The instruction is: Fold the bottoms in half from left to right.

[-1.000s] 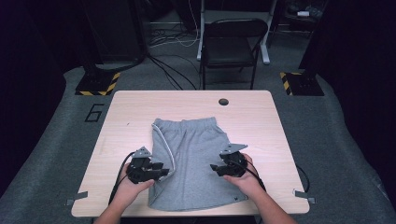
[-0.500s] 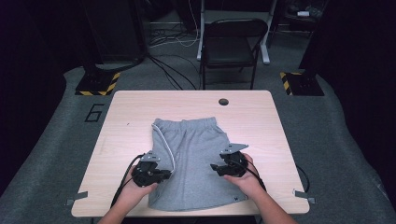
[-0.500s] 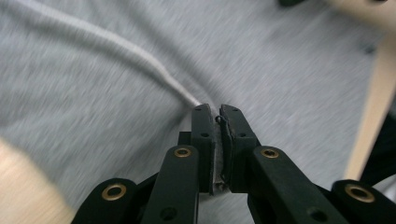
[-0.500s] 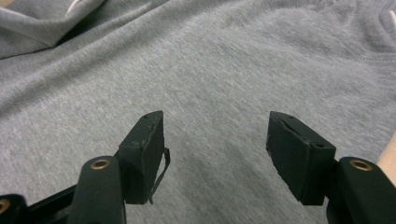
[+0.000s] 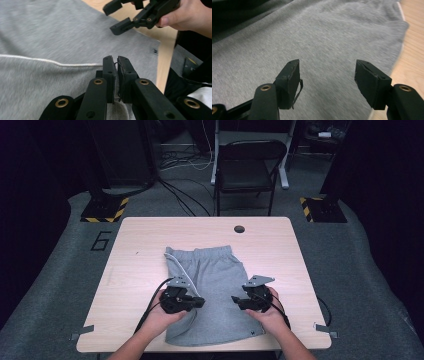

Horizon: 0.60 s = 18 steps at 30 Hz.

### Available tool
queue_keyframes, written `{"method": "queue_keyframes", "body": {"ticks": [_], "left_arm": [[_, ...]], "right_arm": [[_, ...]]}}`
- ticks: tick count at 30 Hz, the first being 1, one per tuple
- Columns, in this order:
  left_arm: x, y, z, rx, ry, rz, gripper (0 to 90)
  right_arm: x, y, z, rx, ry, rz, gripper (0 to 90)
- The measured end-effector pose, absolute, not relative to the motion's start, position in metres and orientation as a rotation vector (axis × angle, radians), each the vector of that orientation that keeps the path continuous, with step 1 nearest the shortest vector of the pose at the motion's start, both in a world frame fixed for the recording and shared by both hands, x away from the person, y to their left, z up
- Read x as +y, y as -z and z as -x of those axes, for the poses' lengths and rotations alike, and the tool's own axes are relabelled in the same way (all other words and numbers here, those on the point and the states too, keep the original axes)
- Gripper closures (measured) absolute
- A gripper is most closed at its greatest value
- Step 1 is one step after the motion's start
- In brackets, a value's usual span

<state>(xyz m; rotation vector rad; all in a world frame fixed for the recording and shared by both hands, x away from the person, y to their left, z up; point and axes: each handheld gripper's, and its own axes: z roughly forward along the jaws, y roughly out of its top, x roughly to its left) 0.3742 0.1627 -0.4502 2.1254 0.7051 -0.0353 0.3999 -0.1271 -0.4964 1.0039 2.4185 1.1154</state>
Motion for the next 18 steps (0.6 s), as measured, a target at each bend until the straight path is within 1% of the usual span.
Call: {"method": "queue_keyframes", "body": {"ticks": [3, 6, 10, 14, 18], "left_arm": [[0.146, 0.454, -0.376, 0.666, 0.073, -2.147, 85.1], [0.134, 0.461, -0.377, 0.648, 0.077, -2.184, 85.1], [0.122, 0.483, -0.384, 0.677, 0.12, -2.227, 85.1], [0.109, 0.499, -0.381, 0.659, 0.154, -2.277, 85.1], [0.104, 0.503, -0.377, 0.627, 0.159, -2.29, 85.1]], "right_arm": [[-0.133, 0.495, -0.397, 2.389, -1.128, -1.041, 36.3], [-0.139, 0.494, -0.396, 2.38, -1.127, -1.054, 36.3], [-0.143, 0.495, -0.394, 2.376, -1.121, -1.056, 36.3], [-0.144, 0.495, -0.394, 2.374, -1.117, -1.068, 36.3], [-0.146, 0.496, -0.394, 2.376, -1.11, -1.075, 36.3]]}}
